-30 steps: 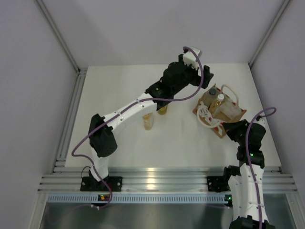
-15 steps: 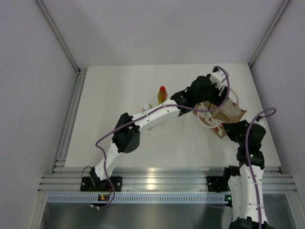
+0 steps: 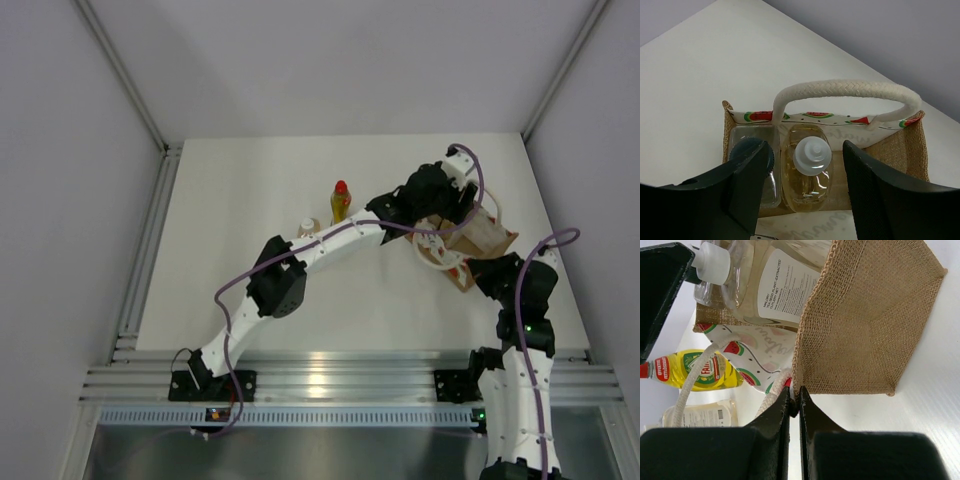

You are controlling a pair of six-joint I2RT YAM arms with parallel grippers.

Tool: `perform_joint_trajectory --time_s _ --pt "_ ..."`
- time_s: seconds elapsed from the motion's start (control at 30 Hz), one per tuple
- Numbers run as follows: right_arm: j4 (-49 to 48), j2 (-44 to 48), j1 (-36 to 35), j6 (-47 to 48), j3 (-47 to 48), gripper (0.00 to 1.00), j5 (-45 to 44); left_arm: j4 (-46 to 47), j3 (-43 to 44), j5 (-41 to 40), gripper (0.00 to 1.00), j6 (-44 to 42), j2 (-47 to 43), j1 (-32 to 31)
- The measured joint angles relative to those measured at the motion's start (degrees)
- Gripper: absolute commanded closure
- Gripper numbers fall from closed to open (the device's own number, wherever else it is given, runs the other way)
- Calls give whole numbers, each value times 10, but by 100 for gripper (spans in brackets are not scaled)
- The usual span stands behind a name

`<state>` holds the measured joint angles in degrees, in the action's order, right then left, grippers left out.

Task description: Take the personal care products out of the canvas bag

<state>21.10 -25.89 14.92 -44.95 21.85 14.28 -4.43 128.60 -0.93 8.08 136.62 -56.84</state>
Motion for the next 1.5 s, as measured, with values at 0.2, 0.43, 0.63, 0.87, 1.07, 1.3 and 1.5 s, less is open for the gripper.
perform_joint_trajectory --time_s 0.2,0.43,0.63,0.87,1.07,1.3,1.5 --pt "0 0 0 0 0 100 0 2 4 0 35 3 8 0" --pt "0 0 0 0 0 100 0 3 4 0 34 8 8 -1" --pt "0 0 0 2 0 100 0 2 4 0 39 8 11 -7" --pt "0 0 0 3 0 100 0 8 4 -2 39 7 30 -13" --pt "0 0 0 4 0 100 1 12 4 -7 74 8 32 -13" --pt "0 0 0 4 0 100 1 14 4 -18 100 -1 33 -14" --pt "0 -1 0 4 0 100 1 14 4 -36 100 -8 33 -23"
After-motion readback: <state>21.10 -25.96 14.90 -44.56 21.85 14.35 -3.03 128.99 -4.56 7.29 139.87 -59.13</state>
